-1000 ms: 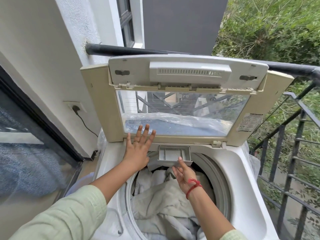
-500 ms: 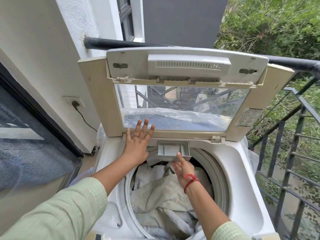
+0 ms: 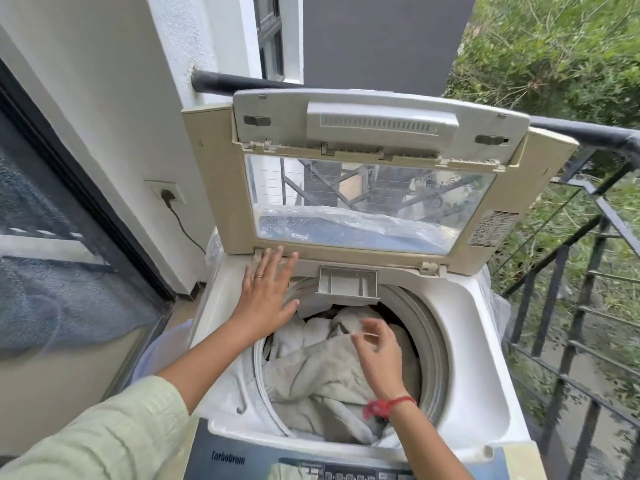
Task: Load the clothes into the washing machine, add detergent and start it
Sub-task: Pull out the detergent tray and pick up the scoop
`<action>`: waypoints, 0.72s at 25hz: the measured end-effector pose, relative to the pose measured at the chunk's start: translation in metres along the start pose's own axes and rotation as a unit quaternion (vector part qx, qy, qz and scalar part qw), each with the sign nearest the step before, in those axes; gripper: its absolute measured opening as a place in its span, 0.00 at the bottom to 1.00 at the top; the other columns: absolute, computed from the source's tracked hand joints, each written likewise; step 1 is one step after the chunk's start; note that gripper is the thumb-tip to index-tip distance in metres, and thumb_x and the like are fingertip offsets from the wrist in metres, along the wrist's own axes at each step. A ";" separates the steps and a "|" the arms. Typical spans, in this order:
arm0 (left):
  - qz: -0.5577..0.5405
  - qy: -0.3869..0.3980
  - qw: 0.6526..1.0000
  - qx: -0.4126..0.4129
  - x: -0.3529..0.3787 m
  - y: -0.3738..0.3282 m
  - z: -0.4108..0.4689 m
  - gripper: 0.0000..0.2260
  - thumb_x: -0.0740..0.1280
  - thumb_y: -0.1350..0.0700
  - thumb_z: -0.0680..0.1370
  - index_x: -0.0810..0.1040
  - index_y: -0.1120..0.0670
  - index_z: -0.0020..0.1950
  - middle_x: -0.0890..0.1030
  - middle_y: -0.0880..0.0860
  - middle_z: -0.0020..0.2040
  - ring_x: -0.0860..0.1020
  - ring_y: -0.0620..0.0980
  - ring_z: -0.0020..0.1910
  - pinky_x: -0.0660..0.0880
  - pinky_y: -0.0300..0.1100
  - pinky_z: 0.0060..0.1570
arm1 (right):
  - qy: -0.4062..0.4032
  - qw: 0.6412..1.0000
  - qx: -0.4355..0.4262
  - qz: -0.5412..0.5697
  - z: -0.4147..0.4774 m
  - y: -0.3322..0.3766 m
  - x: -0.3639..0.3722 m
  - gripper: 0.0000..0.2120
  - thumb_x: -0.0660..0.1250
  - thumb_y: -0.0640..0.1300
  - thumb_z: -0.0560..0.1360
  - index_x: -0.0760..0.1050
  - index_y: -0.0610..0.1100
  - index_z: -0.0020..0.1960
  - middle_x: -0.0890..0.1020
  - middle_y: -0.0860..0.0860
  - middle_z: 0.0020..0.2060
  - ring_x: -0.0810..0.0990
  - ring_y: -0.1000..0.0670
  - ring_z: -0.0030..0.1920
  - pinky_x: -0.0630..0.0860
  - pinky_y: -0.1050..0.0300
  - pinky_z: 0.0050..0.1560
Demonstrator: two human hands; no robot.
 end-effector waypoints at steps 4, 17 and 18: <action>-0.112 -0.103 0.986 -0.065 -0.010 0.011 -0.094 0.26 0.55 0.40 0.74 0.67 0.47 0.69 0.72 0.48 0.66 0.67 0.51 0.68 0.63 0.48 0.66 | 0.112 0.908 -0.340 -0.218 -0.027 0.042 -0.002 0.06 0.62 0.45 0.75 0.76 0.47 0.51 0.77 0.53 0.45 0.75 0.53 0.46 0.72 0.60 0.47; -0.184 -0.275 0.819 -0.469 0.017 0.024 -0.493 0.14 0.61 0.44 0.71 0.79 0.47 0.51 0.75 0.24 0.49 0.77 0.36 0.48 0.65 0.21 0.52 | 0.482 0.662 -0.565 -0.096 -0.251 0.080 0.127 0.05 0.61 0.43 0.76 0.75 0.48 0.47 0.77 0.51 0.42 0.76 0.48 0.43 0.72 0.53 0.45; -0.193 -0.285 0.808 -0.478 0.024 0.027 -0.519 0.13 0.61 0.44 0.72 0.78 0.45 0.51 0.74 0.24 0.50 0.77 0.36 0.49 0.66 0.22 0.53 | 0.497 0.646 -0.571 -0.092 -0.273 0.076 0.134 0.04 0.61 0.43 0.75 0.75 0.49 0.47 0.78 0.52 0.43 0.77 0.49 0.43 0.72 0.54 0.45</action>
Point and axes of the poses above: each hand's wrist, its own z-axis towards the middle knuckle, its own x-axis out of the palm, y = z × x, the point moved 1 cm from there along z, towards the middle knuckle
